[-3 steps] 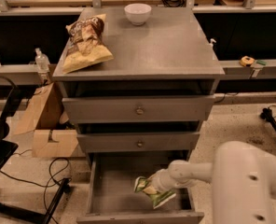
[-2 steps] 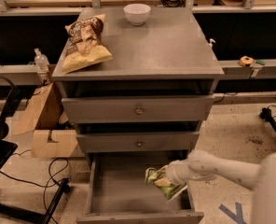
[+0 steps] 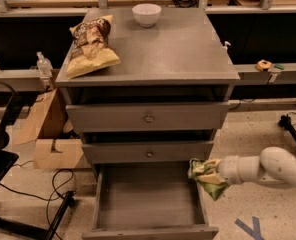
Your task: Pick green jalapeno chip bag from bottom drawer and place on counter
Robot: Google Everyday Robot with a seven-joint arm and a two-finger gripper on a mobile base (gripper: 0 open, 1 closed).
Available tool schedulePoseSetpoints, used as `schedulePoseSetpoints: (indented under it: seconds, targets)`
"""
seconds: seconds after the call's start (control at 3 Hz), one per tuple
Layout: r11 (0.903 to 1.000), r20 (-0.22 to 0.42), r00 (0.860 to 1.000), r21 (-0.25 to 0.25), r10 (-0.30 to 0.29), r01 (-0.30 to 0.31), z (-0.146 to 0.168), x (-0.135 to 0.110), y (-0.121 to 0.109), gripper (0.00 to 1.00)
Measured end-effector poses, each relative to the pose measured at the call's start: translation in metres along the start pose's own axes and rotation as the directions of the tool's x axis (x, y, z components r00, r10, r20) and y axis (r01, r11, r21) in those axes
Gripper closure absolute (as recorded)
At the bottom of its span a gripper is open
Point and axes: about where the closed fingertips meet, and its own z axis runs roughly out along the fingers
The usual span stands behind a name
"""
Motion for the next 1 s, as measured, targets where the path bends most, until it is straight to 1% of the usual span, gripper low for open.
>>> schedulePoseSetpoints:
  seconds: [0.33,0.67,1.0]
  targets:
    - [0.9995,0.037,0.999,0.033,0.001,-0.002,-0.059,-0.029,-0.001,1.0]
    - [0.9995,0.037,0.999,0.033,0.001,-0.002,-0.059,-0.029,-0.001,1.0]
    - [0.9961,0.027,0.998,0.07,-0.055,0.053,-0.086,-0.07,-0.007,1.0]
